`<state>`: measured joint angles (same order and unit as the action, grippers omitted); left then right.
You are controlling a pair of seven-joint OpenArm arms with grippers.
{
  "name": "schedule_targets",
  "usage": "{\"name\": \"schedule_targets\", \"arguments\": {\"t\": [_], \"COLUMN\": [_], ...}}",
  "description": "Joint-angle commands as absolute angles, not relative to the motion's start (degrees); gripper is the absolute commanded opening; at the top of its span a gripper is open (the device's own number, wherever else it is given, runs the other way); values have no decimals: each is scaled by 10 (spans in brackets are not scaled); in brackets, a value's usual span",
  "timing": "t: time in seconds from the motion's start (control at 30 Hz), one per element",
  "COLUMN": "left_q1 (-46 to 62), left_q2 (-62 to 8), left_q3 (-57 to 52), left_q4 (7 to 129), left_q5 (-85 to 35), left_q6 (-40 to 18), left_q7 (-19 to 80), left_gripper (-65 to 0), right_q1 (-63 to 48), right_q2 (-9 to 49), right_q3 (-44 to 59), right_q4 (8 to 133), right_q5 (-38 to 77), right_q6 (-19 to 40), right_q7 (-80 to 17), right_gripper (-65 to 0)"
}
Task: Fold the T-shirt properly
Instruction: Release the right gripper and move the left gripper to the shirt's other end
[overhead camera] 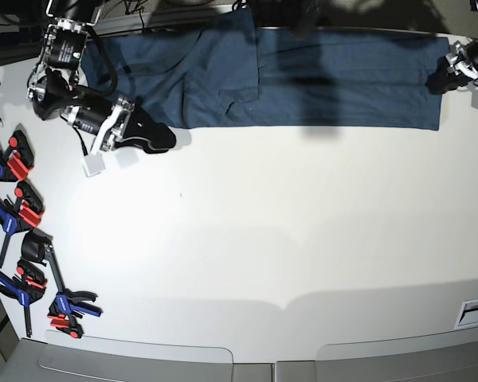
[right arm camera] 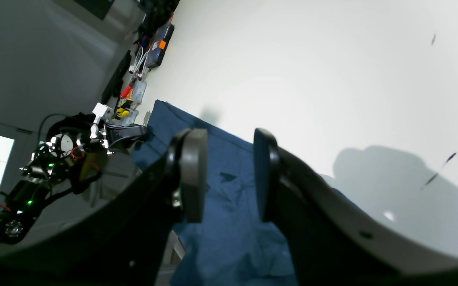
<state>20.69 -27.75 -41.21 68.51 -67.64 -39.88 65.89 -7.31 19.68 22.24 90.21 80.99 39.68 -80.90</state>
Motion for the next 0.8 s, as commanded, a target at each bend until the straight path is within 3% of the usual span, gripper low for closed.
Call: {"name": "schedule_targets", "arguments": {"t": [0.0,0.5,0.57,0.7,0.77], "left_q1": [212,216,216,216,216], "left_q2": [-283,-234,-234,-234,-234], "left_q3": [-415,-415,-415,-415,-415], "left_q4": [692,693,693,693,693], "left_q5": [-684,-684,-685,-686,-686], "left_q6": [-400,-400,-400,-400,-400], "left_q7": [657,656,651,646,645], "left_gripper": [-360,-363,-427,-634,-650], "right_q1": [-65,-65,-65,-65,-65], "right_q2": [205,205,205,205,205], "right_q3": [225,225,225,225,225], "right_q4": [913,913,913,913,913], "right_q5": [826,826,826,826,826], "right_q6": [400,400,400,400,400], "right_q7": [-800,-800,-800,-800,-800], "right_gripper": [-468,-468,-468,-468,-468]}}
